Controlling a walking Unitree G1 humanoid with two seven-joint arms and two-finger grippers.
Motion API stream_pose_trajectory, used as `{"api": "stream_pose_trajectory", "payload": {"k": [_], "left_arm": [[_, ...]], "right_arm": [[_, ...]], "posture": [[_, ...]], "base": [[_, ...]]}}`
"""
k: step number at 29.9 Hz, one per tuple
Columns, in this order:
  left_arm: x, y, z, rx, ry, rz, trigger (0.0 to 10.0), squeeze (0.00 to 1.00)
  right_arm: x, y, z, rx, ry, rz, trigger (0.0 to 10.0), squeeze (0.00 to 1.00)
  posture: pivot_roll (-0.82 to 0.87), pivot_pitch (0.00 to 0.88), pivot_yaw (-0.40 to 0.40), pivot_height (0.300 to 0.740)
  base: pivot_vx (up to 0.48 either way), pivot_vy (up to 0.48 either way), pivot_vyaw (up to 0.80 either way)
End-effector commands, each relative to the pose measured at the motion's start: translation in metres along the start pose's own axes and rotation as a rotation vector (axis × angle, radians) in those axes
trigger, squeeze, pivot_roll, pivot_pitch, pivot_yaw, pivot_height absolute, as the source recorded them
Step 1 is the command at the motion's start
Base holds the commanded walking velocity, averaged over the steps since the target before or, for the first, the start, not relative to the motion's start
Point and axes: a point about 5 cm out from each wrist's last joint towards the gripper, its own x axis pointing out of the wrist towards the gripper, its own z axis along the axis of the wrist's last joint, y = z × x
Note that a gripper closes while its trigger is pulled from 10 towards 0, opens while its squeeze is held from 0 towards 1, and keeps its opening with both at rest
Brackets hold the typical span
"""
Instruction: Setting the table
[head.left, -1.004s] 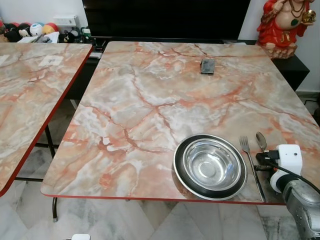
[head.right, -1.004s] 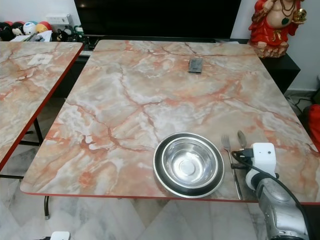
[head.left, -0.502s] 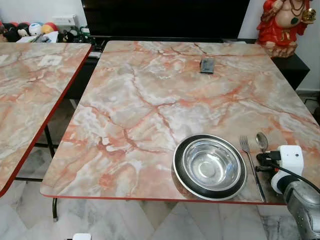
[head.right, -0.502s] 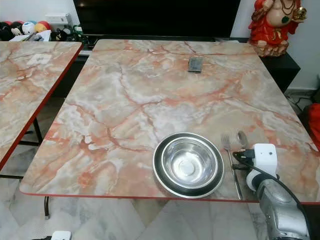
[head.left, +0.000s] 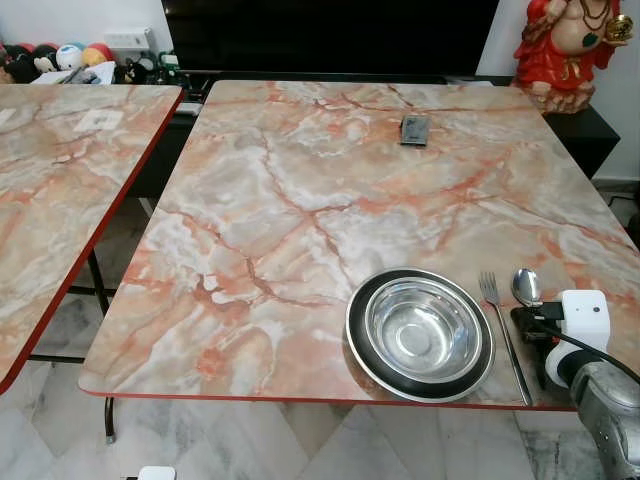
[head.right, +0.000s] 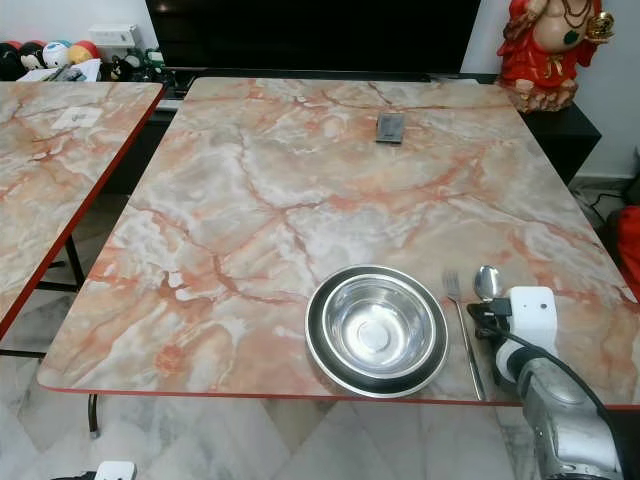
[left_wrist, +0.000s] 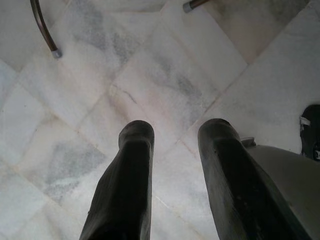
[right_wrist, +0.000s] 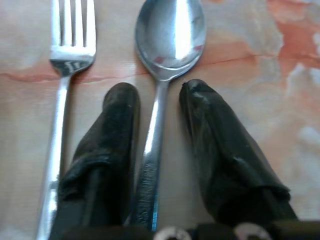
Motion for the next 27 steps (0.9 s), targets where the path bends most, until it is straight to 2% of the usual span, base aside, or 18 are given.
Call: {"api": "stream_pose_trajectory", "payload": {"k": [1, 3, 10, 17, 21, 27], "left_arm": [[-0.005, 0.004, -0.015, -0.006, 0.060, 0.011, 10.0, 0.00], [-0.005, 0.005, -0.015, -0.006, 0.064, 0.011, 10.0, 0.00], [-0.005, 0.003, -0.016, -0.004, 0.076, 0.010, 10.0, 0.00], [-0.002, -0.007, -0.015, -0.003, 0.081, 0.003, 10.0, 0.00], [-0.002, -0.006, -0.015, -0.004, 0.086, 0.004, 10.0, 0.00], [-0.002, -0.004, -0.015, -0.008, 0.092, 0.007, 10.0, 0.00]], "right_arm": [[-0.001, -0.004, 0.001, -0.029, -0.001, -0.019, 10.0, 0.16], [-0.001, -0.005, 0.001, -0.033, -0.002, -0.023, 10.0, 0.00], [-0.002, -0.005, 0.004, -0.041, -0.014, -0.031, 10.0, 0.00], [-0.002, -0.006, 0.007, -0.056, -0.021, -0.034, 10.0, 0.00], [-0.002, -0.004, 0.025, -0.016, -0.128, -0.034, 10.0, 0.00], [-0.002, 0.000, 0.036, 0.010, -0.179, -0.015, 10.0, 0.00]], "posture": [[-0.05, 0.176, 0.007, 0.740], [-0.05, 0.176, 0.007, 0.740], [-0.05, 0.175, 0.009, 0.740], [-0.05, 0.173, 0.008, 0.740], [-0.05, 0.172, 0.007, 0.740], [-0.05, 0.169, 0.004, 0.740]], "base": [[0.000, 0.000, 0.00], [0.000, 0.000, 0.00], [0.000, 0.000, 0.00], [0.000, 0.000, 0.00], [0.000, 0.000, 0.00], [0.000, 0.000, 0.00]]}}
